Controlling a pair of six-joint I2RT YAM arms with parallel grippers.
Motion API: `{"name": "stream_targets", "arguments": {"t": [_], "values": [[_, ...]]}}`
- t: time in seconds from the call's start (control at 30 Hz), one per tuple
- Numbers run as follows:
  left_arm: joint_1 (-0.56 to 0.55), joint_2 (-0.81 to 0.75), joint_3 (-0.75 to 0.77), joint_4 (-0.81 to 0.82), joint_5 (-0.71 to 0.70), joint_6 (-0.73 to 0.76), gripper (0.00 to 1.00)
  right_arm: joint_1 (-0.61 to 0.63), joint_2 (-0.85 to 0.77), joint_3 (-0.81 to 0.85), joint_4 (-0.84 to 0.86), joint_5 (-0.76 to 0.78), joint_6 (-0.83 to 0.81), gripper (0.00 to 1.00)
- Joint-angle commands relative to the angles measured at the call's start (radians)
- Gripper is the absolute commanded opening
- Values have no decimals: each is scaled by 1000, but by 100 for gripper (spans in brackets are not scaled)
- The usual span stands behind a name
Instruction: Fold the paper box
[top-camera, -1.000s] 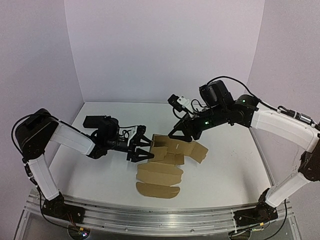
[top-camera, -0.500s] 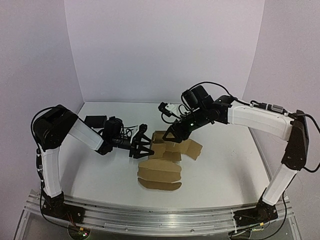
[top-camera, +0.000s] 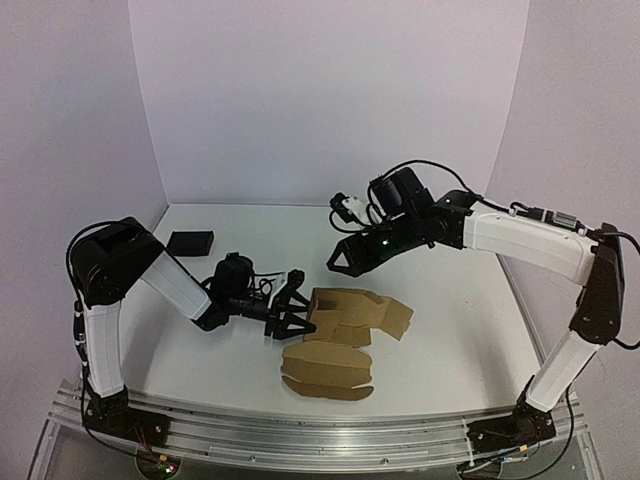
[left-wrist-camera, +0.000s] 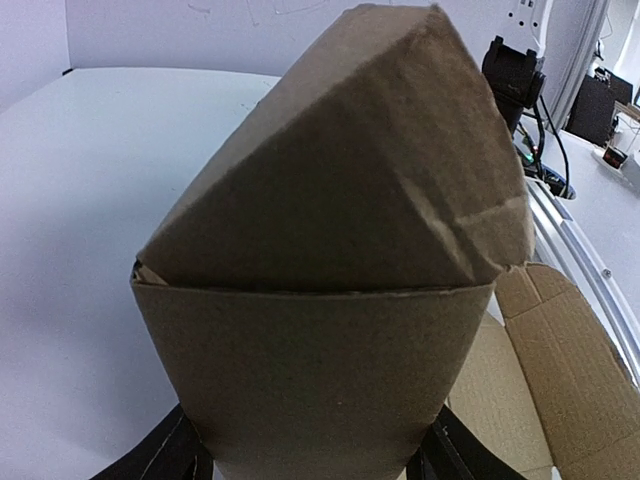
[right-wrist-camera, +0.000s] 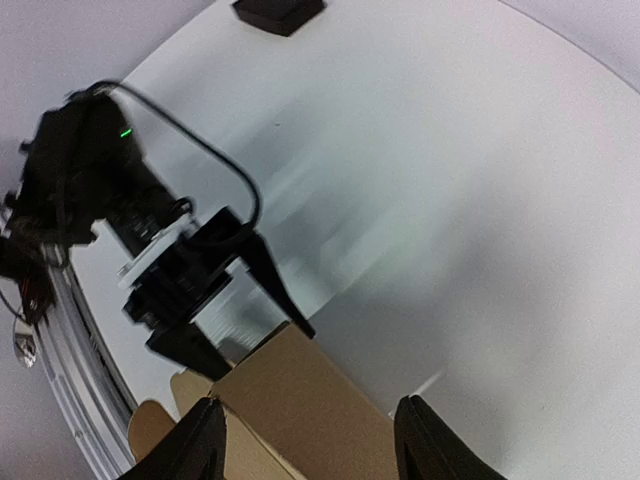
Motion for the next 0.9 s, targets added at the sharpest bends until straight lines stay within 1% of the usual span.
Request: {"name": "stream_targets", "arguments": {"t": [0.0, 0.07, 0.2, 0.33, 0.53, 0.77, 0.87], "values": [[-68, 13, -43, 261, -157, -153, 49, 18, -55, -86, 7, 179, 203, 57], [-86, 35, -79, 342, -183, -145, 50, 43, -71, -123, 15, 212, 195, 57], [-102, 82, -110, 400, -178, -73, 53, 70, -84, -171, 61, 211, 190, 57], [-103, 107, -133, 413, -113, -58, 56, 97, -102, -250, 127, 217, 201, 57], [-103, 132, -112, 376, -116, -64, 59, 122, -131, -333, 235, 252, 228, 57], [-102, 115, -122, 373, -66, -41, 77, 151, -114, -339, 267, 243, 179, 58], [-101, 103, -122, 377, -44, -28, 81, 152, -132, -361, 277, 260, 139, 58]]}}
